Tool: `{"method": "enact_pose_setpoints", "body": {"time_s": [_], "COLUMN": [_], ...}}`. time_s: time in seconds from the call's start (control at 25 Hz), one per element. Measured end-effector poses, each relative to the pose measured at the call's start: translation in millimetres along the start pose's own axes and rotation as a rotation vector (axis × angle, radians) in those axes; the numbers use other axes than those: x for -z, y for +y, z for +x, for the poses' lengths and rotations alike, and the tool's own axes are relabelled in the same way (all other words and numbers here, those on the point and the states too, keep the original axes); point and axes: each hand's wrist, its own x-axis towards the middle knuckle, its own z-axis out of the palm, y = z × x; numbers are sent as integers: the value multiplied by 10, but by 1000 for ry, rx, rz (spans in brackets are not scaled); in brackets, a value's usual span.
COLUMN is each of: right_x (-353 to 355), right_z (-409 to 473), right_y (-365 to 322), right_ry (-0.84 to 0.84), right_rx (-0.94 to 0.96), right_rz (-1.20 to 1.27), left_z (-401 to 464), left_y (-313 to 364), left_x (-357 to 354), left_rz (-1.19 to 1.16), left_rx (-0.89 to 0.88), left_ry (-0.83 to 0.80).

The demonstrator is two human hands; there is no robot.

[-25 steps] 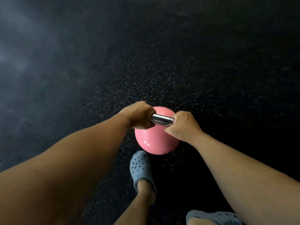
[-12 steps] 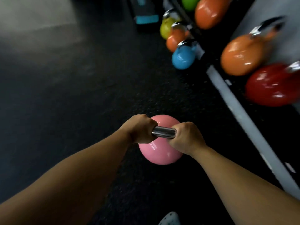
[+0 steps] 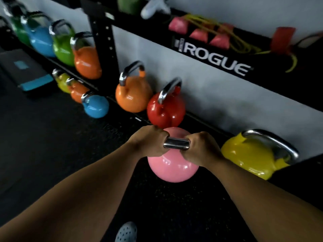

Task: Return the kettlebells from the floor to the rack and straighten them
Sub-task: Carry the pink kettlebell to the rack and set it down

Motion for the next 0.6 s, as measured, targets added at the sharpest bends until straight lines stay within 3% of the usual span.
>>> {"method": "enact_pose_setpoints", "body": {"time_s": [0.2, 0.36, 0.6], "right_x": [156, 203, 129], "right_z": [212, 406, 747], "right_y": [595, 807, 1131], "right_ry": [122, 143, 173], "right_rx": [-223, -379, -520], "right_rz": [-51, -73, 31], "left_z": [986, 1528, 2221], "left_y": [169, 233, 159], "left_x": [41, 92, -86], "left_rz": [50, 14, -18], "left_rx": [-200, -250, -331], "left_ry": [-25, -81, -33]}}
